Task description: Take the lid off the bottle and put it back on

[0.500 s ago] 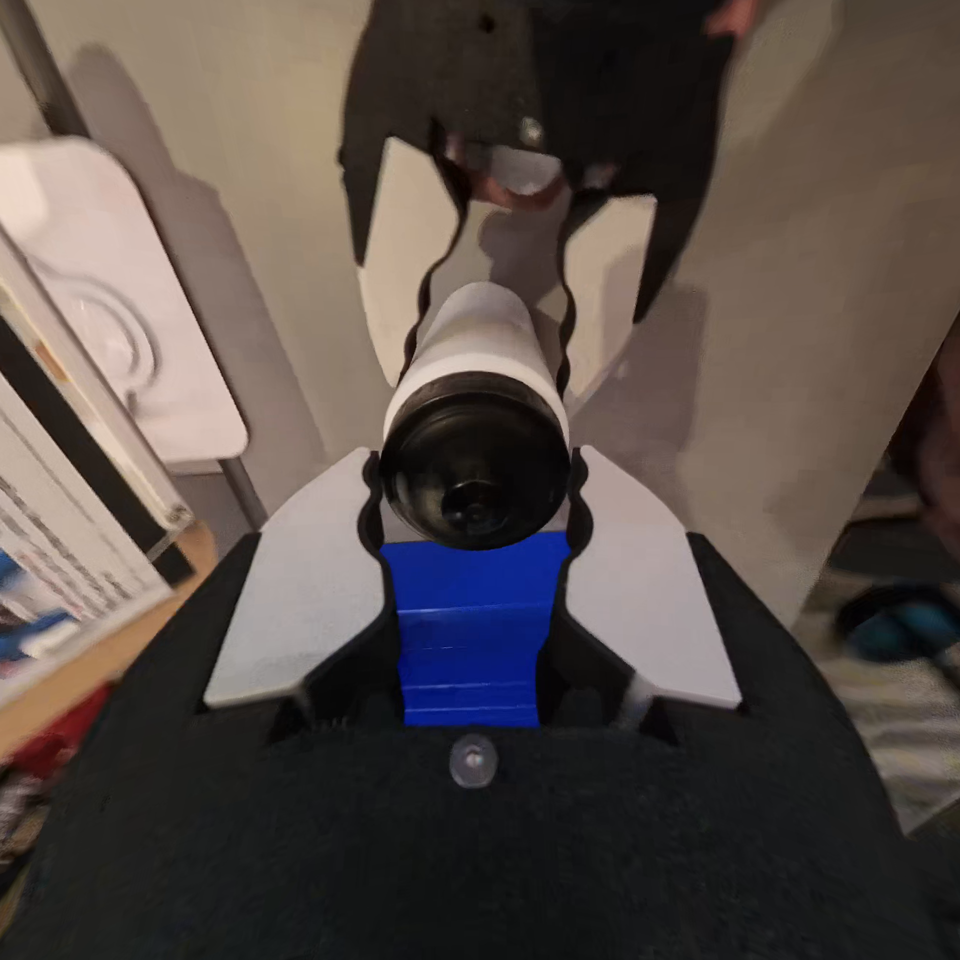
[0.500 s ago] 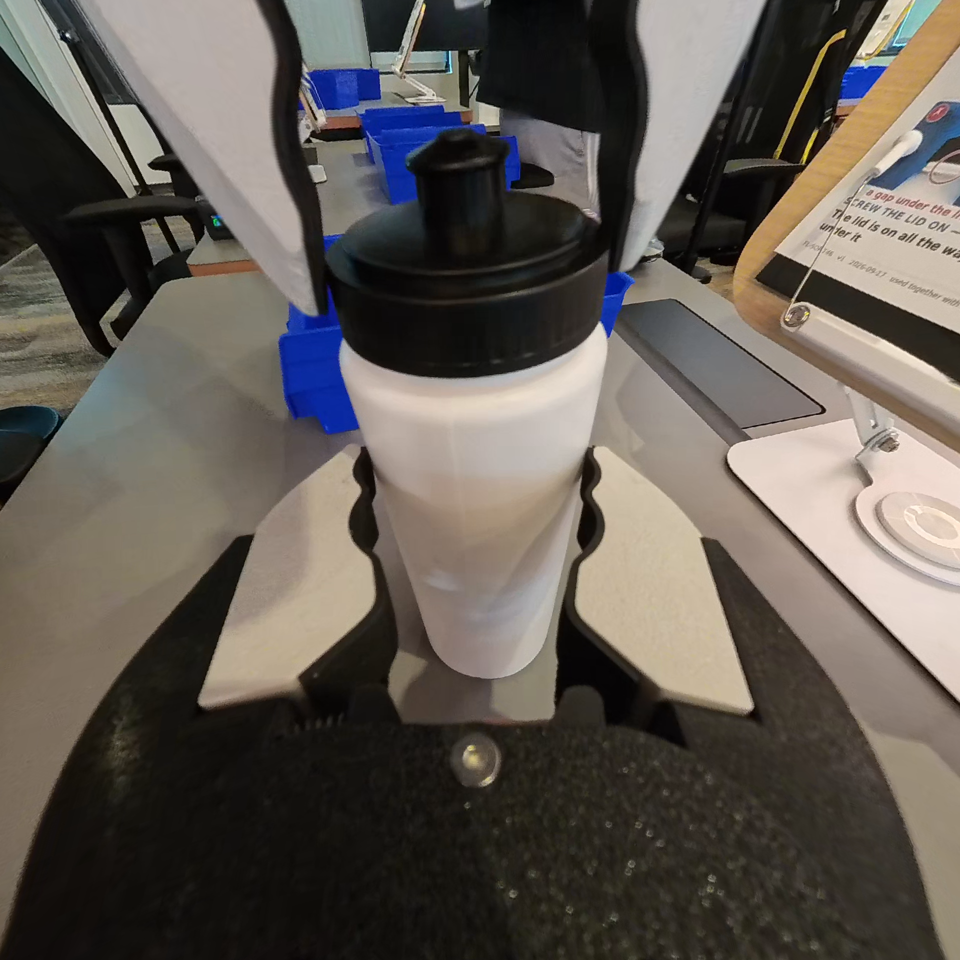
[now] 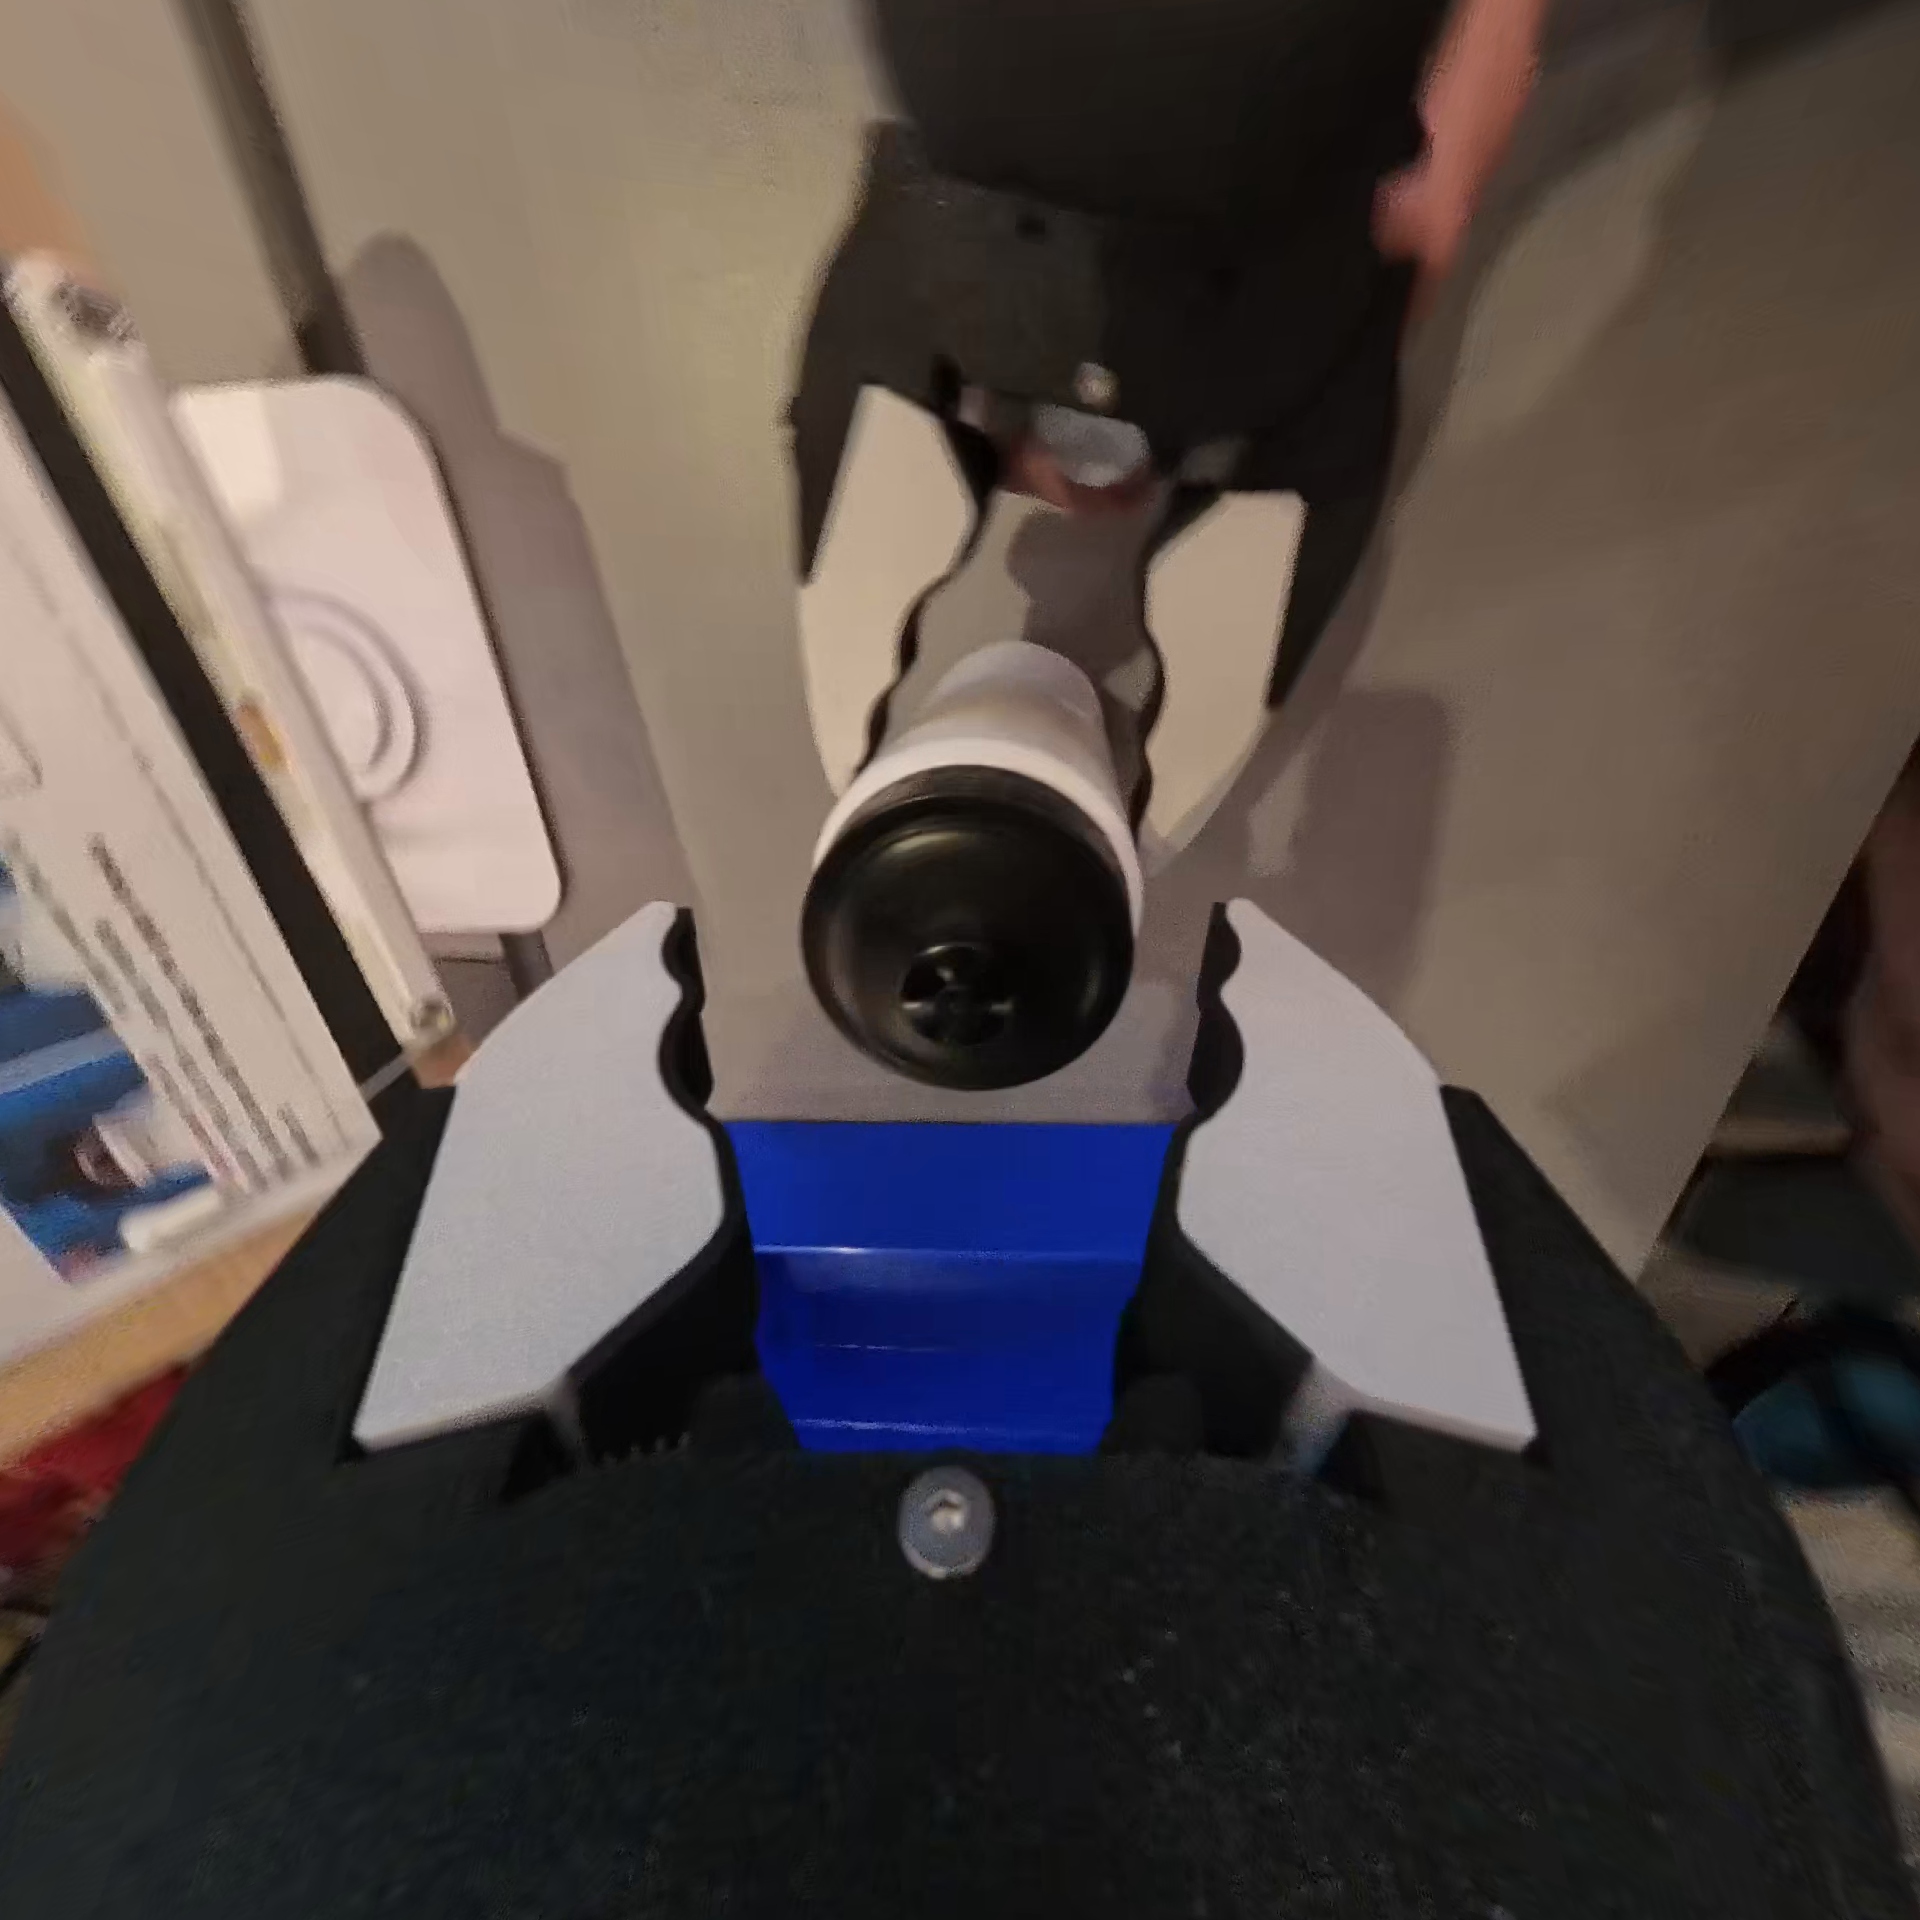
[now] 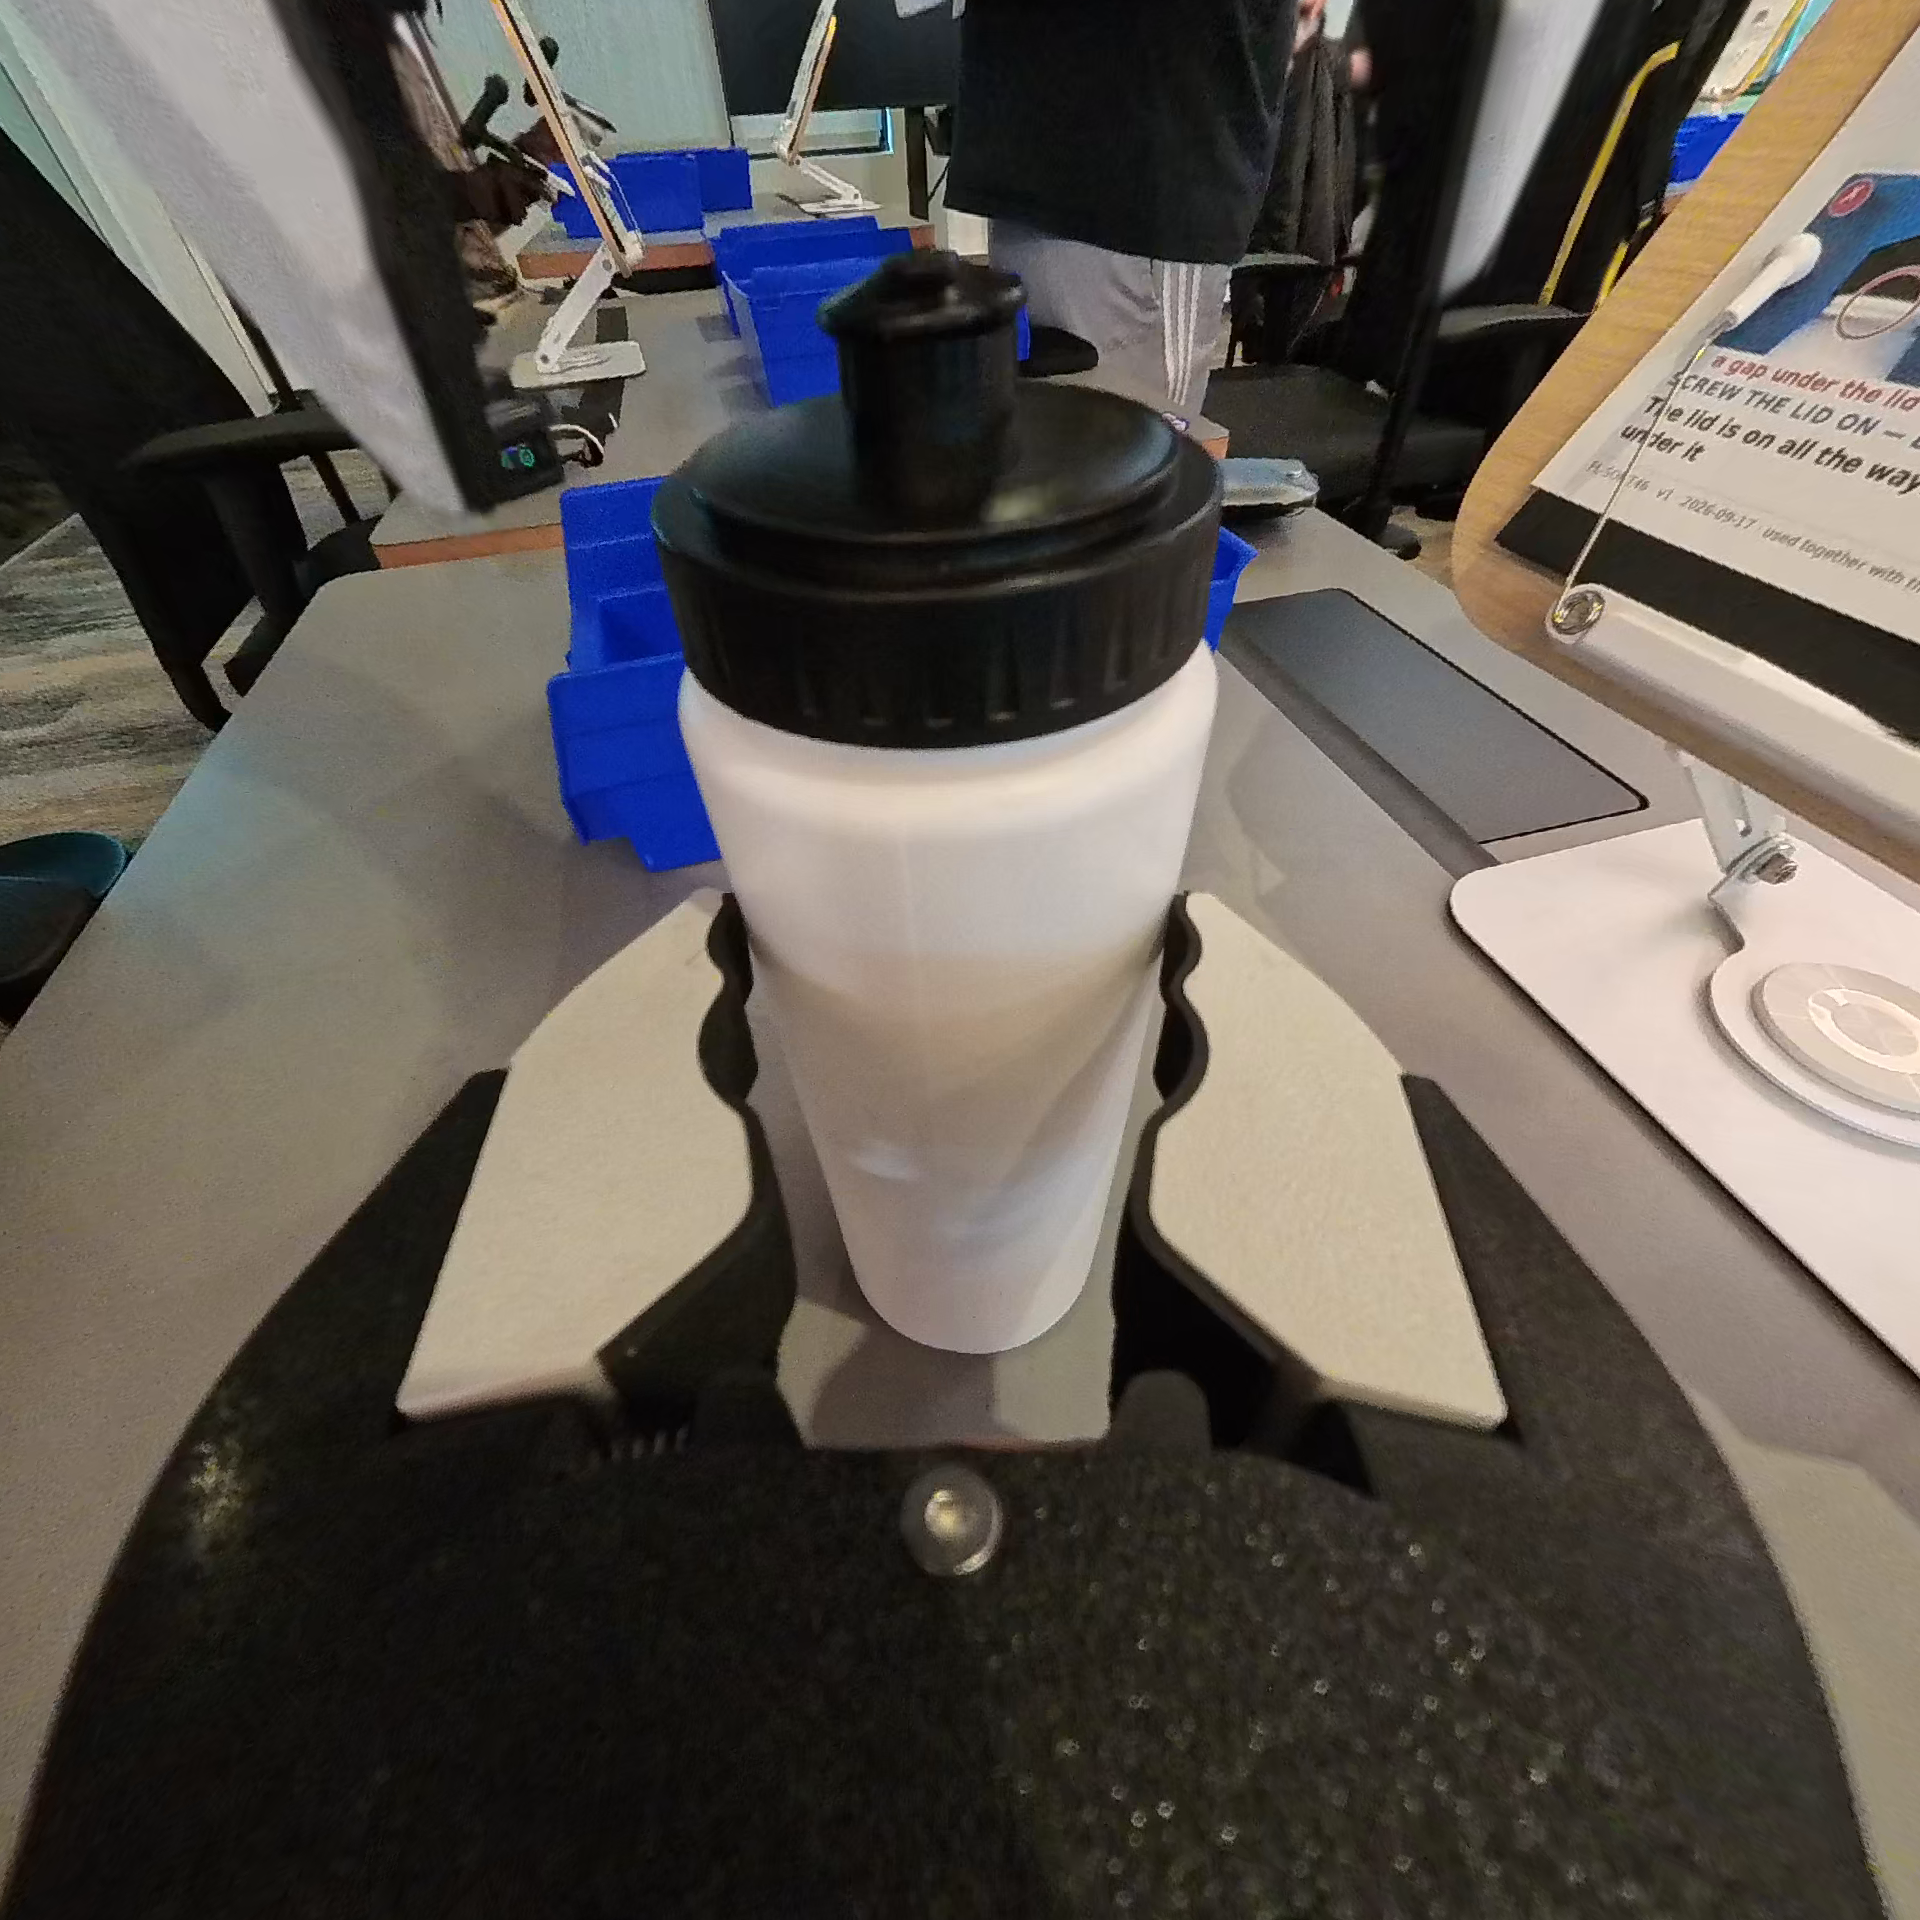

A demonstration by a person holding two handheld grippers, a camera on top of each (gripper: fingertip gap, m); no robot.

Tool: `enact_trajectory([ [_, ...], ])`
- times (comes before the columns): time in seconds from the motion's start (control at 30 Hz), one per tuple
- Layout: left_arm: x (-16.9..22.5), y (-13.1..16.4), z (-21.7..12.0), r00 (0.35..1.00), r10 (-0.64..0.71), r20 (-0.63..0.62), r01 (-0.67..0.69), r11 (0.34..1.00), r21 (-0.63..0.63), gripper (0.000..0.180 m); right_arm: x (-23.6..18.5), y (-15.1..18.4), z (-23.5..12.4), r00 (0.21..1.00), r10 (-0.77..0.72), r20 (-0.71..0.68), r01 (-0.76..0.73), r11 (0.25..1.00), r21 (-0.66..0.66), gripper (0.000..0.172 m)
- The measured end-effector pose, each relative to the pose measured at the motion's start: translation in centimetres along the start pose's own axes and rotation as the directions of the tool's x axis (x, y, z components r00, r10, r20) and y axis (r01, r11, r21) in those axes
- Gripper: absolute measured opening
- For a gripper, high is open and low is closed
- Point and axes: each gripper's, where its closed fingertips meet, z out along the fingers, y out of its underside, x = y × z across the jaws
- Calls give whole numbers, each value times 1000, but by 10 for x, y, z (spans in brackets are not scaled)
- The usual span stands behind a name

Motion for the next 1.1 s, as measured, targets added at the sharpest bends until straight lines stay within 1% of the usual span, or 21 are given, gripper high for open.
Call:
enact_trajectory([
  [0.03, -6, 1, -2, 993, -118, 30, 117, 993, 19, 90, 0, 0, 0, 1000, 0, 0, 0, 1000, -1, 76],
  [0.07, -10, 3, -3, 969, -243, 45, 242, 970, 29, 89, 0, 0, 0, 1000, 0, 0, 0, 1000, -2, 76],
  [0.1, -11, 8, -1, 933, -357, 39, 356, 934, 31, 86, 0, 0, 0, 1000, -1, 0, 1, 1000, -3, 76],
  [0.13, -10, 11, 1, 898, -440, 25, 439, 898, 29, 87, 0, 0, 0, 1000, -2, 0, 2, 1000, -5, 76],
  [0.17, -11, 15, 4, 868, -495, 24, 495, 869, 26, 89, 0, 0, 0, 1000, -3, 0, 3, 1000, -6, 76],
  [0.2, -12, 18, 7, 848, -529, 30, 528, 849, 27, 88, 0, 0, 0, 1000, -3, 0, 3, 1000, -7, 76],
  [0.23, -13, 18, 9, 836, -548, 22, 548, 836, 32, 92, -1, 0, 0, 1000, -4, 0, 4, 1000, -8, 76],
  [0.27, -11, 17, 9, 827, -562, 0, 562, 826, 37, 91, 0, 1, 0, 1000, -2, -2, 2, 1000, -9, 76],
  [0.33, -4, 12, 10, 821, -566, -66, 569, 821, 41, 75, 0, 1, 0, 1000, 1, -2, -1, 1000, -9, 76],
  [0.4, 2, 9, 10, 821, -561, -110, 568, 822, 43, 63, 0, 1, 0, 1000, 1, -1, -1, 1000, -8, 76],
  [0.53, 2, 10, 11, 822, -554, -136, 561, 828, 19, 64, -1, 1, 0, 1000, -2, 1, 2, 1000, -8, 76],
  [0.6, 2, 10, 12, 804, -576, -147, 583, 813, 3, 65, 0, 1, 0, 1000, 0, 1, 0, 1000, -9, 76],
  [0.7, 0, 12, 13, 793, -592, -144, 599, 801, 2, 72, 0, 1, -1, 1000, 4, 3, -4, 1000, -6, 76],
  [0.8, -1, 14, 13, 781, -607, -147, 614, 790, 1, 74, 0, 1, 0, 1000, 2, 3, -2, 1000, -8, 76],
  [1.1, 0, 15, 12, 784, -607, -128, 615, 788, 24, 75, -1, 2, 0, 1000, 0, 6, 0, 1000, -9, 76],
])
